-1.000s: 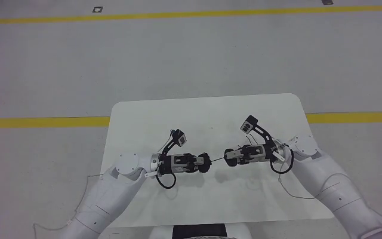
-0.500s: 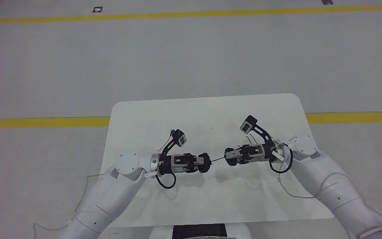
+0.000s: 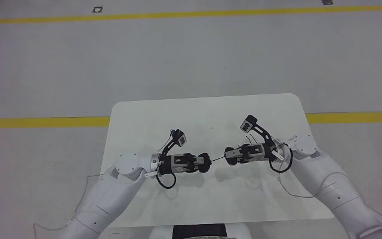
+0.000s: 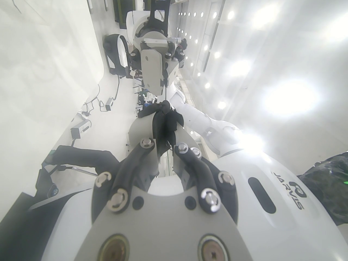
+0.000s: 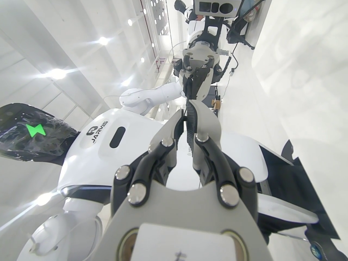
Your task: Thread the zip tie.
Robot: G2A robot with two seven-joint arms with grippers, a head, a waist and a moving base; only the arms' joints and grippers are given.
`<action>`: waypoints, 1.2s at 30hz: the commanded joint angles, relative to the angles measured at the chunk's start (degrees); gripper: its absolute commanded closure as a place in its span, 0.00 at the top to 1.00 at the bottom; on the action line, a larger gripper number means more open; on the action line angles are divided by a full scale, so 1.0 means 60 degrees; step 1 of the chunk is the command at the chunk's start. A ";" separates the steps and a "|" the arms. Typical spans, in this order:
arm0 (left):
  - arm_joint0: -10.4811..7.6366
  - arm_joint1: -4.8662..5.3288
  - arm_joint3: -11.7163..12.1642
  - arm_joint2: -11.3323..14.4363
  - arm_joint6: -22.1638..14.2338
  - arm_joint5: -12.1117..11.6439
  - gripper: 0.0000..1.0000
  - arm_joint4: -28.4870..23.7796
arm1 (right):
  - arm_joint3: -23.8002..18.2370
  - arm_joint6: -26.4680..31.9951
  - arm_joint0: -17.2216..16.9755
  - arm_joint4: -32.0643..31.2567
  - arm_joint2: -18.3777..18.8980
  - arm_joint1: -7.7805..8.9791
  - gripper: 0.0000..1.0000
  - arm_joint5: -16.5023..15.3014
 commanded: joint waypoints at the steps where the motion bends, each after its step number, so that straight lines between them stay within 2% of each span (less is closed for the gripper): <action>1: 0.0000 0.0000 0.0000 0.0000 0.0000 0.0000 0.00 0.0000 | -0.0002 0.0000 0.0000 -0.0013 0.0007 0.0000 0.00 -0.0003; 8: 0.0000 0.0000 0.0000 0.0000 0.0000 0.0000 0.00 0.0000 | 0.0001 0.0000 -0.0011 -0.0016 0.0031 -0.0008 0.00 -0.0016; 9: 0.0000 0.0000 0.0000 0.0000 0.0000 0.0000 0.05 0.0000 | 0.0001 0.0000 -0.0014 -0.0014 0.0032 -0.0011 0.00 -0.0018; 11: 0.0000 0.0000 0.0000 0.0000 0.0000 0.0000 0.08 0.0000 | 0.0002 0.0000 -0.0016 -0.0012 0.0033 -0.0015 0.00 -0.0018; 13: 0.0000 0.0000 0.0000 0.0000 0.0000 0.0000 0.15 0.0000 | 0.0007 0.0000 -0.0019 -0.0006 0.0039 -0.0019 0.00 -0.0018; 14: 0.0000 0.0000 0.0000 0.0000 0.0000 0.0000 0.24 0.0000 | 0.0012 0.0000 -0.0021 -0.0003 0.0042 -0.0020 0.00 -0.0020; 15: 0.0000 0.0000 0.0000 0.0000 0.0000 0.0000 0.29 0.0000 | 0.0015 0.0000 -0.0024 -0.0001 0.0047 -0.0022 0.00 -0.0023; 17: 0.0000 0.0000 0.0000 0.0000 0.0000 0.0000 0.32 0.0000 | 0.0017 0.0000 -0.0030 -0.0002 0.0054 -0.0024 0.00 -0.0029; 21: 0.0020 -0.0007 -0.0062 0.0051 0.0184 0.0025 0.25 0.0028 | 0.0018 0.0000 -0.0042 -0.0001 0.0059 -0.0029 0.00 -0.0034; 36: -0.0223 -0.0025 -0.0116 0.0522 0.0494 0.0076 0.22 -0.0093 | -0.0025 0.0000 -0.0073 -0.0005 -0.0030 -0.0090 0.00 -0.0068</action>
